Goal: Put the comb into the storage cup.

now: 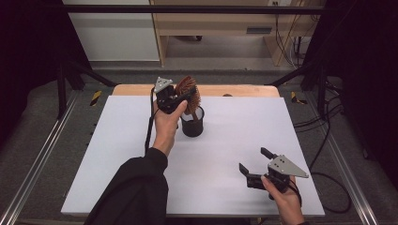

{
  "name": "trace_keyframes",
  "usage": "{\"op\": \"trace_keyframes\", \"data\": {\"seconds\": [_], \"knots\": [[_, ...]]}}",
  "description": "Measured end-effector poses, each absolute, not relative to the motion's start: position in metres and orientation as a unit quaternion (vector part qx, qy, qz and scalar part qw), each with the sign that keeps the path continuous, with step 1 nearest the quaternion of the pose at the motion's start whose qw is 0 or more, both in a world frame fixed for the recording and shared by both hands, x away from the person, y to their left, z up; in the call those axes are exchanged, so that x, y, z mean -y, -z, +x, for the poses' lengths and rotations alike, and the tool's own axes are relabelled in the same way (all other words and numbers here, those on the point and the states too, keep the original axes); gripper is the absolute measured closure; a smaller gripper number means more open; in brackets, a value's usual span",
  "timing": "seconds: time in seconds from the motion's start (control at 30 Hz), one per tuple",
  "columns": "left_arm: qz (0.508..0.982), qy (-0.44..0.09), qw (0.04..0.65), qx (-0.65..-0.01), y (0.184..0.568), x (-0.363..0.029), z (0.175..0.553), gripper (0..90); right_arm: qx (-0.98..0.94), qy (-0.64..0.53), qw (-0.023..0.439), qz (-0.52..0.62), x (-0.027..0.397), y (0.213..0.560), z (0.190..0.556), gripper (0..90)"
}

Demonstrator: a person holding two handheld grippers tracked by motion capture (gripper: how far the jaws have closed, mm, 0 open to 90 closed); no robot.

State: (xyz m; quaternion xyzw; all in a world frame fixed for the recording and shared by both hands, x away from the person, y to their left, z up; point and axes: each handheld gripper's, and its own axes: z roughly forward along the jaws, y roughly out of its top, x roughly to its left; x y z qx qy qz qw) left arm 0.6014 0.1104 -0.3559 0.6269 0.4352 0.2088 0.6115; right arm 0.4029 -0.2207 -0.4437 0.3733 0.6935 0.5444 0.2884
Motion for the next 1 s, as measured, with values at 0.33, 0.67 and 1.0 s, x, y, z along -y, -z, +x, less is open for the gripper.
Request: {"op": "trace_keyframes", "data": {"seconds": [0.33,0.67,1.0], "knots": [[0.627,-0.206,0.612,-0.436,0.356,-0.112,0.602,49.5,-0.694,-0.544,0.288,0.374,0.220,0.444,0.403,3.9],[0.629,-0.204,0.610,-0.437,0.357,-0.115,0.604,48.5,-0.694,-0.544,0.288,0.374,0.220,0.444,0.403,3.8],[0.634,-0.206,0.605,-0.436,0.358,-0.122,0.608,46.7,-0.694,-0.543,0.285,0.377,0.218,0.445,0.404,3.3]]}}
